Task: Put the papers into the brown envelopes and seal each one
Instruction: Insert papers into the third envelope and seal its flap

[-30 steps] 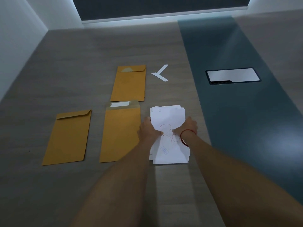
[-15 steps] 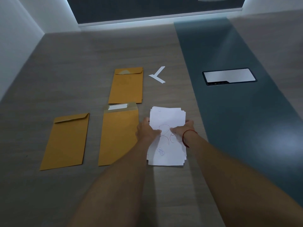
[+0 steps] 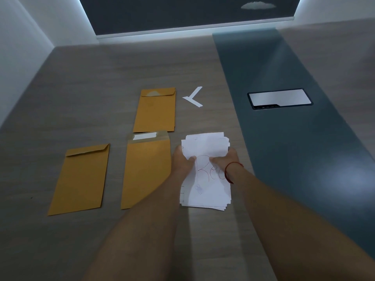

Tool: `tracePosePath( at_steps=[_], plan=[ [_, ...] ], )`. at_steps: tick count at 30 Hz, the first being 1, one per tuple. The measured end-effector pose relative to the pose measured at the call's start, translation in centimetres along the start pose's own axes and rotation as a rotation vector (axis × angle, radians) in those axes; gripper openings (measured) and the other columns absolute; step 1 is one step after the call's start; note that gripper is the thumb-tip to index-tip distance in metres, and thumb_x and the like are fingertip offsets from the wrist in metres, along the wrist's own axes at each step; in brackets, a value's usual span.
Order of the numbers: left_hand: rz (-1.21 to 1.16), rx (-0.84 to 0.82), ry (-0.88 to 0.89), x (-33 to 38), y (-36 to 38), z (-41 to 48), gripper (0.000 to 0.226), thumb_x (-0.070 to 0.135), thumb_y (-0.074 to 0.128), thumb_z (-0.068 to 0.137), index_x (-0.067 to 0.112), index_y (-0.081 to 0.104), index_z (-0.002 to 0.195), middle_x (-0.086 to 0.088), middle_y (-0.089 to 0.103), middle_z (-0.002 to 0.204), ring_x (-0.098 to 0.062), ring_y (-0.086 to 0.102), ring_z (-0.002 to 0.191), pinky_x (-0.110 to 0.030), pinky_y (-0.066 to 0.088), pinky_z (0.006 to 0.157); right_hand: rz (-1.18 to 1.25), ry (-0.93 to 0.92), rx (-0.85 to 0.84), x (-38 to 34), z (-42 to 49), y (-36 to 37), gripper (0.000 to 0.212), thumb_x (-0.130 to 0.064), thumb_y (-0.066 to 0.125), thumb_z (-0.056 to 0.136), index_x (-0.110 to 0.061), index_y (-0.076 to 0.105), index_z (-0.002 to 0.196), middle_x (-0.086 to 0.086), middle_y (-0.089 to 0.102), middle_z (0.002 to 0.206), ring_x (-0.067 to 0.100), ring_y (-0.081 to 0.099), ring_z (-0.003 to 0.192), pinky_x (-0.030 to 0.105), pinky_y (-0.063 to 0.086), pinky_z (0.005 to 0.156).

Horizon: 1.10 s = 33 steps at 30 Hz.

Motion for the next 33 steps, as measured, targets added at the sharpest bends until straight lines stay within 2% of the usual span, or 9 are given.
tracePosePath(
  at_steps=[4,9,13,18,21,24,28,30,33],
  plan=[
    [-0.099,0.019,-0.059,-0.4,-0.3,0.2,0.052,0.013,0.070,0.084,0.012,0.041,0.127,-0.005,0.055,0.122,-0.019,0.057,0.105,-0.032,0.050,0.089,0.082,0.027,-0.015,0.2,-0.2,0.1,0.047,-0.003,0.071,0.079,-0.006,0.054,0.123,0.008,0.064,0.110,0.022,0.058,0.090,0.024,0.047,0.070],
    [0.002,-0.042,-0.021,-0.6,0.1,0.2,0.041,0.015,0.068,0.086,0.009,0.053,0.123,-0.006,0.062,0.118,-0.022,0.061,0.106,-0.027,0.047,0.080,0.097,0.032,0.046,0.5,0.1,-0.6,0.039,-0.003,0.069,0.080,-0.008,0.059,0.117,0.007,0.066,0.110,0.020,0.057,0.087,0.024,0.046,0.076],
    [0.021,-0.029,-0.016,-1.2,0.2,-0.1,0.040,0.011,0.069,0.083,0.009,0.056,0.120,-0.005,0.063,0.112,-0.020,0.061,0.100,-0.030,0.051,0.082,0.056,0.018,0.090,0.5,0.3,-0.6,0.034,0.000,0.066,0.081,-0.006,0.062,0.114,0.011,0.068,0.114,0.022,0.058,0.088,0.025,0.047,0.078],
    [-0.041,0.012,-0.053,-1.0,-0.2,-0.1,0.044,0.019,0.079,0.074,0.009,0.056,0.111,0.000,0.062,0.099,-0.015,0.059,0.088,-0.026,0.047,0.071,-0.080,-0.023,0.041,-0.7,0.0,0.0,0.027,-0.003,0.056,0.086,-0.001,0.062,0.112,0.017,0.066,0.116,0.033,0.062,0.109,0.035,0.051,0.088],
    [-0.168,0.017,-0.097,-0.6,-0.7,-0.2,0.062,0.023,0.084,0.070,0.015,0.050,0.121,0.003,0.061,0.107,-0.015,0.060,0.096,-0.026,0.050,0.078,-0.033,-0.032,-0.012,-1.3,0.0,0.3,0.023,-0.003,0.056,0.087,-0.006,0.061,0.109,0.012,0.066,0.109,0.027,0.064,0.094,0.025,0.049,0.072],
    [-0.238,-0.058,-0.154,-0.6,-0.5,-0.1,0.059,0.020,0.086,0.067,0.013,0.055,0.117,-0.001,0.067,0.113,-0.016,0.064,0.093,-0.024,0.050,0.074,0.042,-0.029,-0.019,-1.7,-0.1,0.2,0.016,-0.002,0.057,0.086,-0.015,0.056,0.096,0.005,0.063,0.097,0.014,0.058,0.072,0.018,0.046,0.058],
    [-0.192,-0.110,-0.208,-1.2,0.2,-0.2,0.072,0.018,0.088,0.065,0.010,0.051,0.126,-0.003,0.064,0.116,-0.018,0.061,0.098,-0.026,0.047,0.077,0.006,0.009,0.057,-0.4,0.5,-0.2,0.027,0.001,0.058,0.084,-0.002,0.061,0.111,0.014,0.067,0.113,0.028,0.063,0.094,0.030,0.050,0.080],
    [-0.173,-0.143,-0.238,-1.7,0.9,-0.4,0.077,0.019,0.089,0.063,0.010,0.048,0.128,-0.003,0.062,0.117,-0.019,0.060,0.102,-0.028,0.047,0.082,0.004,0.036,0.071,0.6,0.8,-0.3,0.035,0.001,0.059,0.084,-0.003,0.057,0.119,0.014,0.064,0.120,0.028,0.061,0.096,0.028,0.047,0.078],
    [-0.154,-0.185,-0.246,-2.1,2.0,-0.6,0.070,0.017,0.089,0.062,0.011,0.051,0.120,0.000,0.062,0.110,-0.016,0.060,0.095,-0.026,0.047,0.078,0.017,0.121,0.042,2.5,1.1,0.1,0.045,0.001,0.055,0.088,-0.010,0.044,0.131,0.009,0.059,0.127,0.031,0.058,0.113,0.031,0.049,0.090]
  ],
)
Point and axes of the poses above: each hand's wrist, its own z-axis towards the middle knuckle, its own y-axis out of the palm, x = y × z, the point moved 9 cm from there along z, towards the middle knuckle
